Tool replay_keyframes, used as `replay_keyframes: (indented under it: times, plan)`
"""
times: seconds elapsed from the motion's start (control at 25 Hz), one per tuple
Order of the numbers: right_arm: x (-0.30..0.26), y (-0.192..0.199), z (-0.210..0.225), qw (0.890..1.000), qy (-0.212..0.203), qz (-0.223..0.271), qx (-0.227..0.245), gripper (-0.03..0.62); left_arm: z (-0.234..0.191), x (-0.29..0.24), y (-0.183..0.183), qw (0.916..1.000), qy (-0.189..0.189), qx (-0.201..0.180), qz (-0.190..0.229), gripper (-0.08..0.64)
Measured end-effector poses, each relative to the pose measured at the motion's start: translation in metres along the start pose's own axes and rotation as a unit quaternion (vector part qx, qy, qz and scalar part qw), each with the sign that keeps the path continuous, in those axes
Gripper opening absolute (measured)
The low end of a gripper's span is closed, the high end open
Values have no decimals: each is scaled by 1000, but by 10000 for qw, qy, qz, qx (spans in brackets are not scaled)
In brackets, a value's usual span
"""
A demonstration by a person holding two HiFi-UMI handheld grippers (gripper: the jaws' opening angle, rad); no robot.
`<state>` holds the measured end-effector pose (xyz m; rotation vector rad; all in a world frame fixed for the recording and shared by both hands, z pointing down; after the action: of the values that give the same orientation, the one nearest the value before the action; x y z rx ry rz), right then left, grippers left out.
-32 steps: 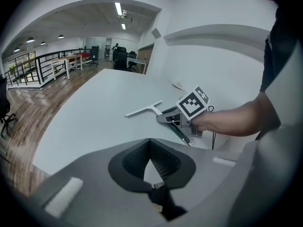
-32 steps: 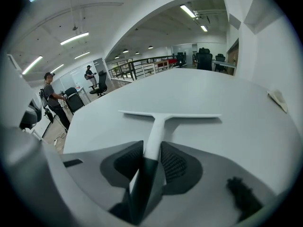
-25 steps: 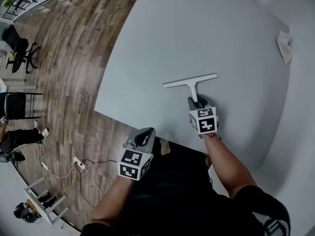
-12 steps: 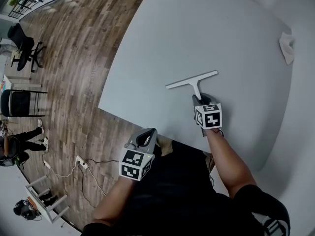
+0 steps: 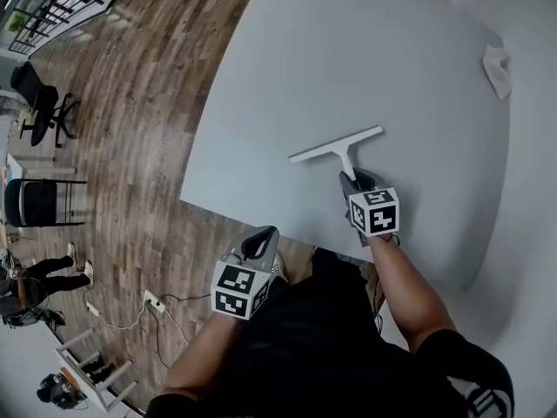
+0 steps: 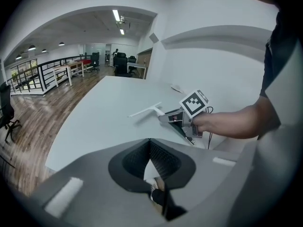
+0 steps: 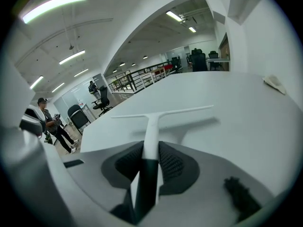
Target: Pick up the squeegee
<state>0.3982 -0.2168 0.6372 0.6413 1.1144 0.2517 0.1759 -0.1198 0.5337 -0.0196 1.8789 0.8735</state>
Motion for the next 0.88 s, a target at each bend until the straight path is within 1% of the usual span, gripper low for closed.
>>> replay_keyframes:
  times: [0.28, 0.44, 0.56, 0.88]
  plan:
    - [26, -3, -27, 9991, 164, 359, -127, 95, -9, 8, 1, 9986, 358, -367, 84, 8]
    - [42, -1, -53, 9978, 322, 547, -213, 95, -21, 25, 4, 9963, 550, -624, 204, 8]
    - [49, 9, -83, 9974, 354, 579, -224, 95, -29, 41, 14, 9952, 637, -682, 299, 8]
    - [67, 25, -190, 9970, 358, 684, -100, 95, -56, 99, 56, 9916, 895, -727, 585, 8]
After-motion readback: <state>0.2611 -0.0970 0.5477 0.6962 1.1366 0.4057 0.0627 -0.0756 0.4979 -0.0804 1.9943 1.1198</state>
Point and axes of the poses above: the fingertips, and each gripper's own axes: x backward along the fingers, z to its right, y out of its underside, the point moved 6 cm from there along x, backward along the fingers, and after that the axes turned 6 degrees about -z, right-handed, at the moved point
